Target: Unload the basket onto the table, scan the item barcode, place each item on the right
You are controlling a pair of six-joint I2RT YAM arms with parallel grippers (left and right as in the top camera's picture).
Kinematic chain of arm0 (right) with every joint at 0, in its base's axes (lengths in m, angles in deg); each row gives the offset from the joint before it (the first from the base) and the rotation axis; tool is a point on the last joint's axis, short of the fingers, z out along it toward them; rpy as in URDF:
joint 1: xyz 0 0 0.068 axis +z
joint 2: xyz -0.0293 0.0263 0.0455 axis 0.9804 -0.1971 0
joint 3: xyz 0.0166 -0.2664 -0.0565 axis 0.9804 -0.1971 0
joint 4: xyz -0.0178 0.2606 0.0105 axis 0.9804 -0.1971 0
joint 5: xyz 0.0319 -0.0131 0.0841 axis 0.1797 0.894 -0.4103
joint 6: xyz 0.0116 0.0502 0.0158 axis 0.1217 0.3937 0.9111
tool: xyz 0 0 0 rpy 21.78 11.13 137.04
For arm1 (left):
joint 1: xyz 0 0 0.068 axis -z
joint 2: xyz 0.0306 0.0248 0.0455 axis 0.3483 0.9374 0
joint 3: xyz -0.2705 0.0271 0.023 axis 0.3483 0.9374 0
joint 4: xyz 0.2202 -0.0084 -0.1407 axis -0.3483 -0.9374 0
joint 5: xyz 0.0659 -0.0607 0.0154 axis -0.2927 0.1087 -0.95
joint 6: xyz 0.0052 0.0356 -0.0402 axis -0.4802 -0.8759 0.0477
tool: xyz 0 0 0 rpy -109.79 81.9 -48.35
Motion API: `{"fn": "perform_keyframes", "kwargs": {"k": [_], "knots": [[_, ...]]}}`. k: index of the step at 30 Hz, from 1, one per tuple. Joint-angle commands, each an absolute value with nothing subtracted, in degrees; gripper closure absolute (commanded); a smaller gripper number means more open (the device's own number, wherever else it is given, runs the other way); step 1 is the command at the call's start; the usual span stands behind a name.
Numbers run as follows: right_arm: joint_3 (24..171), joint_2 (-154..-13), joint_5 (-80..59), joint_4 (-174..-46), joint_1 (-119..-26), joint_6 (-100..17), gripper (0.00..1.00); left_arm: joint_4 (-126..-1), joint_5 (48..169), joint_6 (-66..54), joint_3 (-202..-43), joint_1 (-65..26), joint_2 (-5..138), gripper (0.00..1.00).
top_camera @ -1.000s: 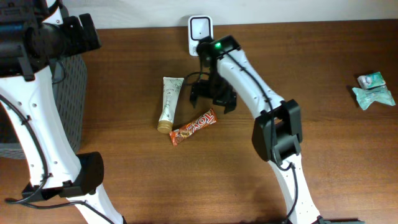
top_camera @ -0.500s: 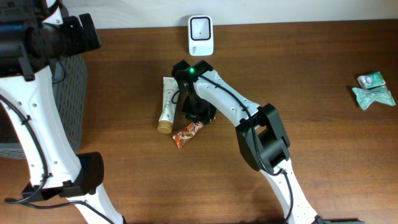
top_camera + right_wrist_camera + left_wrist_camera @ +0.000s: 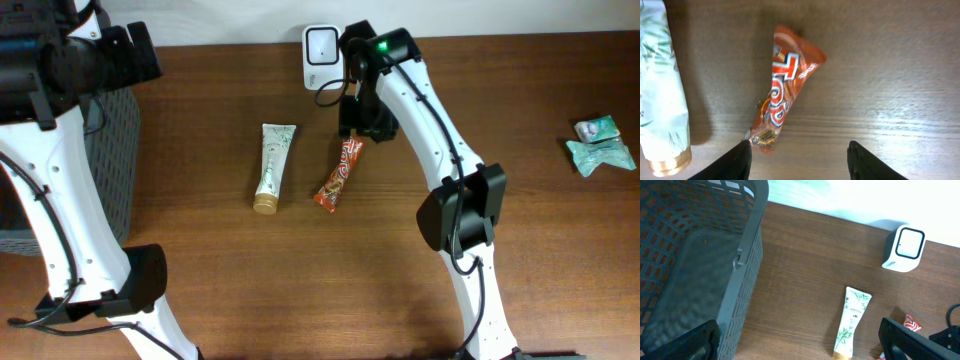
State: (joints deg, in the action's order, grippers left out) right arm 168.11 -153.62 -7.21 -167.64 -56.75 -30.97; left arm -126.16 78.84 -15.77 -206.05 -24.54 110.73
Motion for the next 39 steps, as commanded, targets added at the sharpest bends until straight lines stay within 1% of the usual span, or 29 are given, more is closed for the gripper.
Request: {"fn": "perform_keyframes", "kwargs": {"k": [1, 5, 8, 9, 10, 11, 12, 13, 15, 17, 18, 20, 21, 22, 24, 28, 30, 32, 33, 35, 36, 37, 38, 39], "knots": [[162.80, -153.32, -8.15, -165.97, -55.52, -27.73, 0.40, -126.18, 78.82, -16.30, -206.11, -24.68, 110.42, 0.01], [149.62, -153.32, -10.60, -156.86, -54.19, -27.14, 0.40, -126.18, 78.84, -16.30, -206.11, -24.68, 110.42, 0.01], [143.78, -153.32, -14.27, -150.33, -53.16, -27.14, 0.41, -126.18, 78.82, -16.32, -206.11, -24.68, 110.42, 0.01], [142.89, -153.32, -14.22, -148.90, -52.83, -27.14, 0.48, -126.18, 78.82, -16.30, -206.11, -24.68, 110.42, 0.01], [142.76, -153.32, -14.22, -148.47, -52.75, -27.14, 0.60, -126.18, 78.82, -16.30, -206.11, -24.68, 110.42, 0.01], [142.80, -153.29, -14.25, -148.05, -52.70, -27.14, 0.78, -126.18, 78.82, -16.30, -206.11, -24.68, 110.42, 0.01], [143.65, -153.08, -14.27, -148.36, -52.81, -27.17, 0.92, -126.18, 78.82, -16.30, -206.11, -24.68, 110.42, 0.01], [145.18, -153.05, -14.33, -149.52, -53.07, -27.14, 0.96, -126.18, 78.82, -16.32, -206.11, -24.68, 110.42, 0.01], [149.82, -153.01, -17.57, -153.32, -53.75, -27.14, 0.96, -126.18, 78.82, -16.30, -206.11, -24.68, 110.42, 0.01], [157.27, -152.97, -29.94, -158.98, -55.15, -27.10, 0.96, -126.18, 78.82, -16.32, -206.11, -24.68, 110.42, 0.01], [160.64, -152.97, -39.43, -161.63, -55.94, -26.55, 0.96, -126.18, 78.82, -16.32, -206.11, -24.68, 110.42, 0.01], [163.63, -152.97, -53.85, -166.39, -57.53, -21.59, 0.95, -126.18, 78.82, -16.32, -206.11, -24.68, 110.42, 0.01], [163.63, -152.97, -60.98, -168.75, -58.38, -21.07, 0.94, -126.18, 78.82, -16.30, -206.11, -24.68, 110.42, 0.01], [163.63, -152.97, -64.63, -171.07, -58.91, -21.07, 0.91, -126.18, 78.82, -16.30, -206.11, -24.68, 110.42, 0.01], [163.56, -152.97, -70.33, -174.50, -59.65, -21.16, 0.96, -126.18, 78.82, -16.32, -206.11, -24.68, 110.42, 0.01], [163.56, -152.97, -82.13, -174.50, -59.63, -21.05, 0.96, -126.18, 78.84, -16.32, -206.11, -24.68, 110.42, 0.01], [163.56, -152.97, -78.18, -174.48, -59.63, -20.83, 0.96, -126.18, 78.82, -16.32, -206.11, -24.68, 110.42, 0.01], [163.56, -152.97, -67.97, -174.24, -59.63, -20.83, 0.96, -126.18, 78.82, -16.30, -206.11, -24.68, 110.42, 0.01], [163.56, -152.97, -60.67, -174.24, -59.52, -20.11, 0.92, -126.18, 78.82, -16.30, -206.11, -24.68, 110.42, 0.01], [163.56, -152.97, -40.08, -173.82, -57.77, -14.23, 0.83, -126.18, 78.82, -16.30, -206.11, -24.68, 110.42, 0.01], [163.56, -152.97, -35.08, -173.30, -56.94, -12.63, 0.66, -126.18, 78.82, -16.30, -206.11, -24.68, 110.42, 0.01], [163.56, -152.99, -30.29, -172.55, -56.02, -11.12, 0.42, -126.18, 78.84, -16.30, -206.11, -24.68, 110.42, 0.01], [163.56, -152.99, -24.23, -171.88, -54.38, -9.20, 0.21, -126.18, 78.82, -16.32, -206.11, -24.68, 110.42, 0.01], [163.54, -153.12, -21.13, -171.70, -53.25, -7.69, 0.21, -126.18, 78.82, -16.30, -206.11, -24.68, 110.42, 0.01]]}}
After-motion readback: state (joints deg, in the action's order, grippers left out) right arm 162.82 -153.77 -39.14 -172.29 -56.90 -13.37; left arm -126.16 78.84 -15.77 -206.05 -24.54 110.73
